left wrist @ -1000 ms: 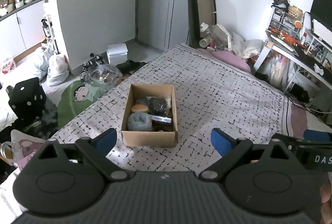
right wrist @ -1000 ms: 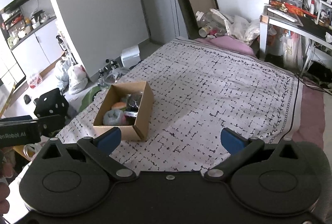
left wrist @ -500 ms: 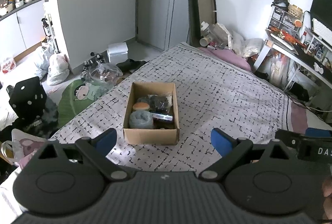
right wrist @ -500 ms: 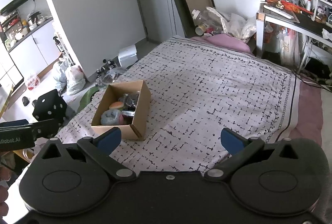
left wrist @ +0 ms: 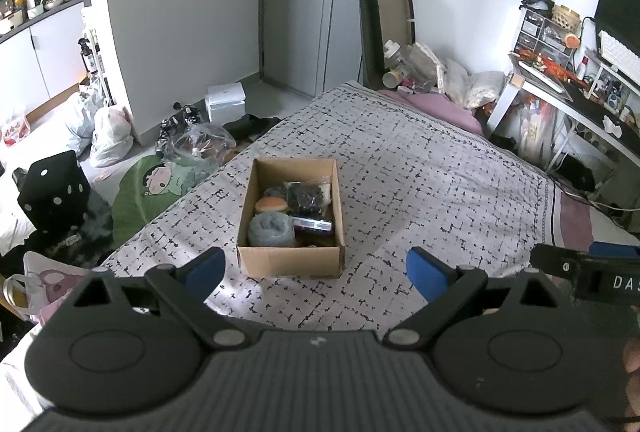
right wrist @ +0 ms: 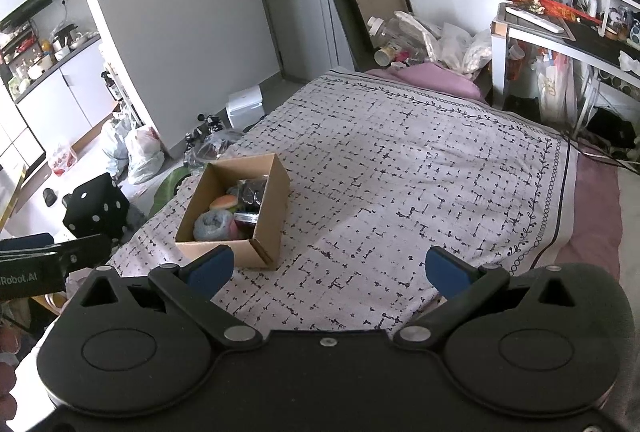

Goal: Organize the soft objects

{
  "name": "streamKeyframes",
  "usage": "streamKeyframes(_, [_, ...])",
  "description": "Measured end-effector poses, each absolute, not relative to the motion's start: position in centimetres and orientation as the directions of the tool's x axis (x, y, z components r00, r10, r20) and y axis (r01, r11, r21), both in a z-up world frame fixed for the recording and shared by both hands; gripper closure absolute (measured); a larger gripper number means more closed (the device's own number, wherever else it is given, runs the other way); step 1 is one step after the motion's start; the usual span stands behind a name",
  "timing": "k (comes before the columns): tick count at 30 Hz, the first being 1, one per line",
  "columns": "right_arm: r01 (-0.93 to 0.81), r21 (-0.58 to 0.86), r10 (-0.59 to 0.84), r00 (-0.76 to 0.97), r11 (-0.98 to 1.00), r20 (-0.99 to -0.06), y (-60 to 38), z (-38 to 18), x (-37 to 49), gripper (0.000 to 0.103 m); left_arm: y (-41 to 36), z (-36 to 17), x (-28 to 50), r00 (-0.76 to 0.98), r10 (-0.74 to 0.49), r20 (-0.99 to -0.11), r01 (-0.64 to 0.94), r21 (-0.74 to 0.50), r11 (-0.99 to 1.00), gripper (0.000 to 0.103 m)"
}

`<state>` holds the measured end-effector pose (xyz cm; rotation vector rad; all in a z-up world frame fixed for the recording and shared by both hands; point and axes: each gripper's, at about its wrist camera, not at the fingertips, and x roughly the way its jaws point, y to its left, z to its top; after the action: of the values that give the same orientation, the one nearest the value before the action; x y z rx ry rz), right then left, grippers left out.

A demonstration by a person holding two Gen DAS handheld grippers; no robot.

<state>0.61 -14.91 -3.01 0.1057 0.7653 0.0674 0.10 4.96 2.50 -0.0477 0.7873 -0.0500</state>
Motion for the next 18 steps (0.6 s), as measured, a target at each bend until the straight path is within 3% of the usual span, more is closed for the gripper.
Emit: streamKeyframes(18, [-0.018, 0.116, 0.094, 0.718, 0.993, -0.689, -14.98, -3.06, 0.48, 0.000, 4.77, 2.74, 0.03, 0.707, -0.064, -0.704, 0.029, -0.062, 0.998, 0.007])
